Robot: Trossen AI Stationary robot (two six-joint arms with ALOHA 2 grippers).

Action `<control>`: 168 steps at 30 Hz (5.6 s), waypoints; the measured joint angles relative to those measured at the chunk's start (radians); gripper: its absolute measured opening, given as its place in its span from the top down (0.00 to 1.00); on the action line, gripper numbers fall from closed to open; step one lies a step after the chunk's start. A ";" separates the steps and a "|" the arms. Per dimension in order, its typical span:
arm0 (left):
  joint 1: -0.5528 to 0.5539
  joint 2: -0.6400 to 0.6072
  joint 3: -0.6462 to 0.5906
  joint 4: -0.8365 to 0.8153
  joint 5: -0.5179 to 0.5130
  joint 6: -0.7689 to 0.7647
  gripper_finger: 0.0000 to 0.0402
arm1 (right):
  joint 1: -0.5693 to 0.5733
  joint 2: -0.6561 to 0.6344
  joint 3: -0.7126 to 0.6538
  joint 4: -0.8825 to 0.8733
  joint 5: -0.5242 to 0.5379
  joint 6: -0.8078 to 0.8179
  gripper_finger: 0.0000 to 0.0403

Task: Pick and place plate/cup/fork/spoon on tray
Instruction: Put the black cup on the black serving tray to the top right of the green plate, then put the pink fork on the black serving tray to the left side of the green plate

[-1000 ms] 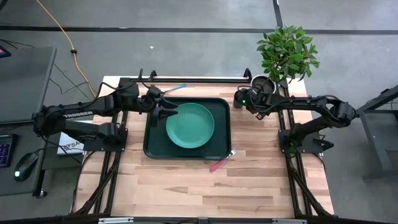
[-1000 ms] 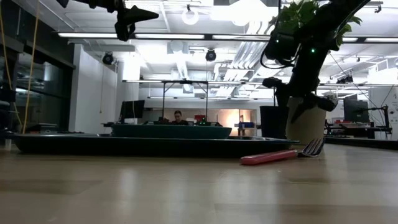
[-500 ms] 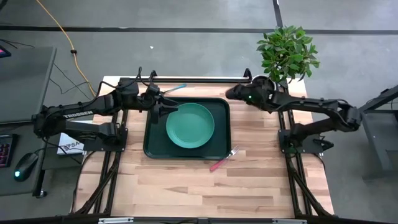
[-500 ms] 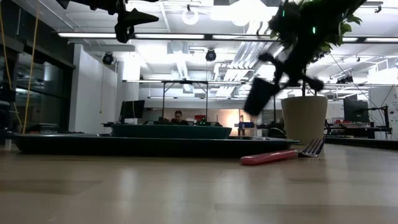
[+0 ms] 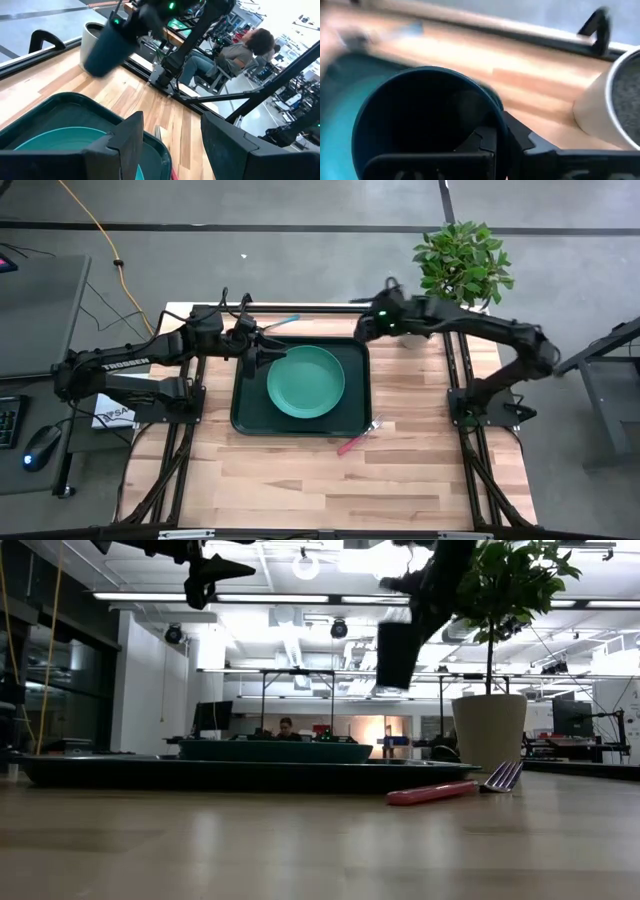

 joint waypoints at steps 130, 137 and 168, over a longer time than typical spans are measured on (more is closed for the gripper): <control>0.000 0.001 -0.001 0.016 0.008 -0.037 0.54 | 0.492 -0.194 -0.895 0.654 -0.336 0.427 0.58; 0.000 0.001 -0.001 0.026 0.008 -0.045 0.54 | 0.479 -0.193 -0.921 0.731 -0.315 0.385 0.59; 0.000 0.001 -0.001 0.023 0.008 -0.029 0.54 | 0.480 -0.163 -0.920 0.711 -0.471 0.259 0.95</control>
